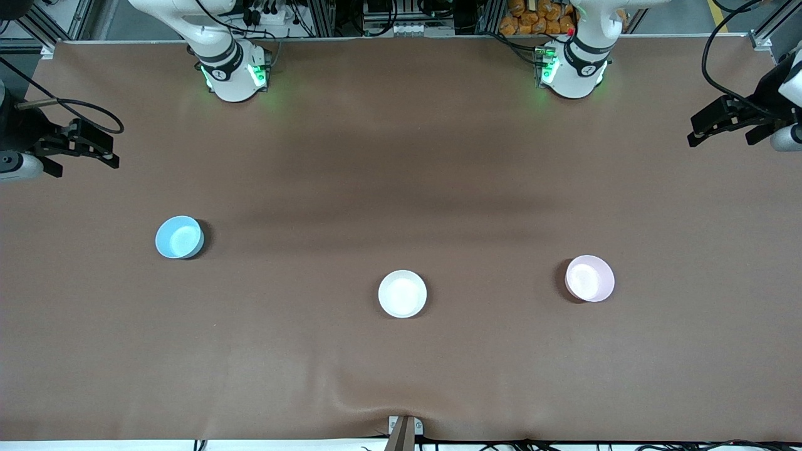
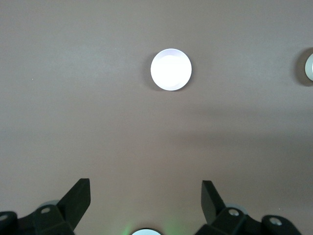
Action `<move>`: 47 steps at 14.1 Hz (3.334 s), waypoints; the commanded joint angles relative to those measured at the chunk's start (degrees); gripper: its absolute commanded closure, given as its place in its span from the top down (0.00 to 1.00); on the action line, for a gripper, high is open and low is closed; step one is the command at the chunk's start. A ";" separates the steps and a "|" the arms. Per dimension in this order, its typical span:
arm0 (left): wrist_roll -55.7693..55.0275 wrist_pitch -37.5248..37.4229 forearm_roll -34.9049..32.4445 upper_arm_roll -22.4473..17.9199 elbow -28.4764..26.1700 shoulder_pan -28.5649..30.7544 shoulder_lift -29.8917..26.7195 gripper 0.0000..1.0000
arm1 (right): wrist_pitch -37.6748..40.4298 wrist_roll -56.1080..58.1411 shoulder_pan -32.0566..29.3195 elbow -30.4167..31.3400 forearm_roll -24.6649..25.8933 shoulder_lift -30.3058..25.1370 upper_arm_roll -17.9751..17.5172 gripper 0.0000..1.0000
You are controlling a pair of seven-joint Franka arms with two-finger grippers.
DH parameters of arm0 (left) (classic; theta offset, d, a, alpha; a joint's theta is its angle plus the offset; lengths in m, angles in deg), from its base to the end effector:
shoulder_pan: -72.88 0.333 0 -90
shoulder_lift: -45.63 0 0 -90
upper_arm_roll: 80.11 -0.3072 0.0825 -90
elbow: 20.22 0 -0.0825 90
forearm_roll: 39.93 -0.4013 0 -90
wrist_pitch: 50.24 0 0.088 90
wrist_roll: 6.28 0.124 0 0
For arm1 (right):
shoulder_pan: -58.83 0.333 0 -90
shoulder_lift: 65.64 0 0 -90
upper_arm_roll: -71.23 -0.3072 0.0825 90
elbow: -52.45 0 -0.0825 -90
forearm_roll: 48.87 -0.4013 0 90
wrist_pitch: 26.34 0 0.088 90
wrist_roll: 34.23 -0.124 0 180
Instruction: Stack pink and blue bowls on white bowl
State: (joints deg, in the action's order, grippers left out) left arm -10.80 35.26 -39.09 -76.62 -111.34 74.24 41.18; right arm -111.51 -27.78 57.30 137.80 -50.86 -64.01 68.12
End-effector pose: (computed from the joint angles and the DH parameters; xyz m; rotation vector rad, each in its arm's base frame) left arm 0.5392 -0.0233 0.6255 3.1321 0.0641 -0.0331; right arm 0.5713 0.0199 0.6146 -3.0959 -0.2210 0.0465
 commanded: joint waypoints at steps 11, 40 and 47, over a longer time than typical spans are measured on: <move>0.92 -1.39 -0.57 0.37 1.29 0.66 0.05 1.00 | -0.25 0.58 -0.06 0.69 -0.48 -0.84 -0.05 1.00; 0.83 -2.45 -0.31 2.83 1.47 4.88 -0.48 1.00 | 1.06 0.66 -0.67 0.96 -0.66 -0.66 0.03 1.00; 0.83 0.44 -0.84 2.92 -0.03 4.61 3.19 1.00 | 1.15 0.66 -0.67 0.96 -0.66 -0.66 0.03 1.00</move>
State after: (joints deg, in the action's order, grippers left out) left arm -10.76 34.03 -39.09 -74.13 -111.88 79.05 41.74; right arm -110.71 -27.78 57.07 138.32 -50.86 -64.01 68.24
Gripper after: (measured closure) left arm 0.000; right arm 0.000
